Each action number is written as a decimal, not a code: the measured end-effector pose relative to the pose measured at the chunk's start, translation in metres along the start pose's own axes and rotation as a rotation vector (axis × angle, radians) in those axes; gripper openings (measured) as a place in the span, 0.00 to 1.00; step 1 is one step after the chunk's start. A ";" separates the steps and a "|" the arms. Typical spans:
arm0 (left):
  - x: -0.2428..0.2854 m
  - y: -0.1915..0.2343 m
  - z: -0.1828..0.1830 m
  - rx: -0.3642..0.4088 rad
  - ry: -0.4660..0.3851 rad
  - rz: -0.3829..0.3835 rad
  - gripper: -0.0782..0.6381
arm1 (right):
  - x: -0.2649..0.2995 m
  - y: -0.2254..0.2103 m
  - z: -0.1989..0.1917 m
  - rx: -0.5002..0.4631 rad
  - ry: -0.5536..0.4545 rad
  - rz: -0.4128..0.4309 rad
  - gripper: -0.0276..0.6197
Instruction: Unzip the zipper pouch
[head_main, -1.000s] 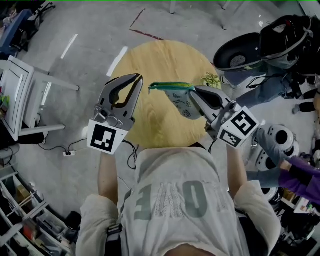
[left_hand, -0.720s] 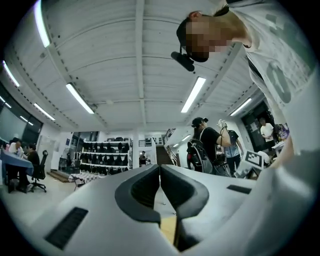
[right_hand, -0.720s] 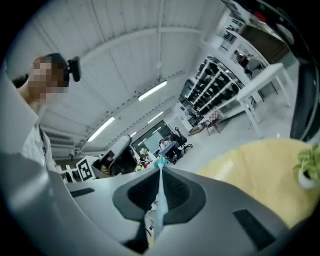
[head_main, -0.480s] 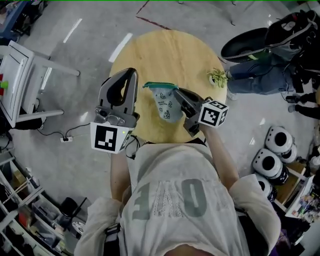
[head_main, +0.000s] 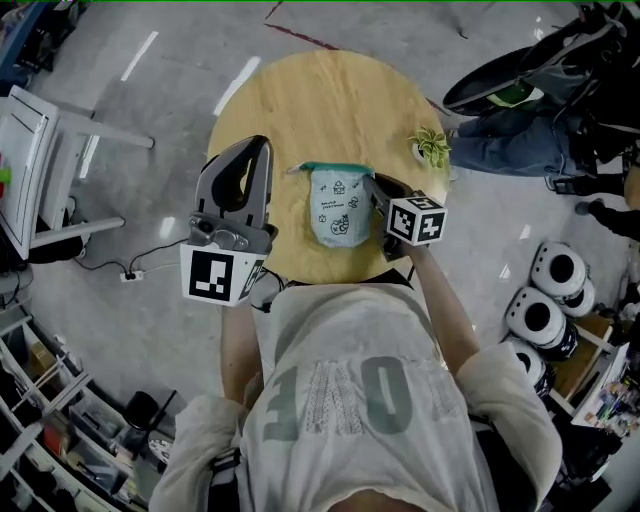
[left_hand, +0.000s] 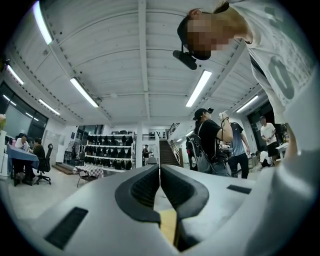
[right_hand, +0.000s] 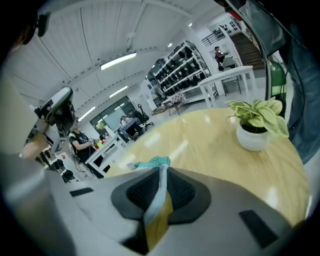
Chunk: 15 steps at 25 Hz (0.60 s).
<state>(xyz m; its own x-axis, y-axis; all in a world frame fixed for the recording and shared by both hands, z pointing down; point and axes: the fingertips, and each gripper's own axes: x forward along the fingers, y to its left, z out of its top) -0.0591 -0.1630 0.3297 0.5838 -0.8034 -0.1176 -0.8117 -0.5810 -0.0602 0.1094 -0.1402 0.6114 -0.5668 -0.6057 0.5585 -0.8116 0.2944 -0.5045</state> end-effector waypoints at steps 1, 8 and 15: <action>0.001 0.001 -0.002 -0.001 0.002 -0.001 0.15 | 0.003 -0.004 -0.003 -0.015 0.013 -0.024 0.10; 0.009 -0.004 0.000 0.000 -0.006 -0.004 0.15 | -0.002 -0.018 -0.012 -0.046 0.075 -0.098 0.32; 0.013 0.000 0.006 0.021 -0.028 0.002 0.15 | -0.011 -0.021 0.032 -0.115 -0.011 -0.140 0.34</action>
<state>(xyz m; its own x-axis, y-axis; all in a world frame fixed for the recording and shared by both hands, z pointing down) -0.0515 -0.1721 0.3224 0.5819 -0.8002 -0.1450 -0.8131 -0.5765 -0.0808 0.1376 -0.1632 0.5949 -0.4458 -0.6543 0.6108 -0.8938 0.2885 -0.3434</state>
